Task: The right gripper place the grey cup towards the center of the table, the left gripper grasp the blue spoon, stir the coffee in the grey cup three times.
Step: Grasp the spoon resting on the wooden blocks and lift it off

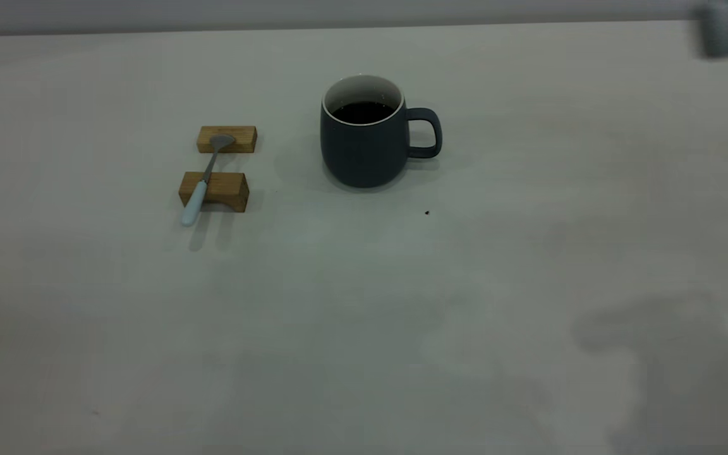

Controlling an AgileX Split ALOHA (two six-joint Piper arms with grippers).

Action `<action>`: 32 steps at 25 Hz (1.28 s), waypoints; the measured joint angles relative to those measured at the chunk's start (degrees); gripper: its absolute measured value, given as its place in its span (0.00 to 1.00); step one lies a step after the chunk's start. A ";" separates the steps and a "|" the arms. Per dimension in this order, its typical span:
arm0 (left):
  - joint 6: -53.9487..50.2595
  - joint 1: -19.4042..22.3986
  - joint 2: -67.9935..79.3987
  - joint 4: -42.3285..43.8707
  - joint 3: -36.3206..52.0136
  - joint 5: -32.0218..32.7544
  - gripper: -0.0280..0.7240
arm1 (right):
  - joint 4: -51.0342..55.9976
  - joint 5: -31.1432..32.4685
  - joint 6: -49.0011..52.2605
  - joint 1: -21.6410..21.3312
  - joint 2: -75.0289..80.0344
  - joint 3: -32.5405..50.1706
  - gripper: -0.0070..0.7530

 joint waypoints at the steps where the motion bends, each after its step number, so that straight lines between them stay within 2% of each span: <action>1: 0.00 0.00 0.00 0.00 0.00 0.00 0.75 | -2.32 -0.42 2.54 0.00 -3.15 2.70 0.68; 6: 0.00 0.00 0.00 0.00 0.00 0.00 0.75 | -7.34 -0.61 8.19 0.00 -22.23 10.90 0.68; 21: 0.00 0.00 0.00 0.00 0.00 0.00 0.75 | -12.54 4.04 10.23 0.00 -71.09 12.52 0.68; 27: -0.05 0.00 0.00 0.00 0.00 0.00 0.75 | -13.35 5.18 10.23 0.00 -82.42 13.06 0.68; 32: -0.05 0.00 0.00 0.00 0.00 0.00 0.75 | -13.61 5.63 10.23 -1.26 -83.26 13.06 0.68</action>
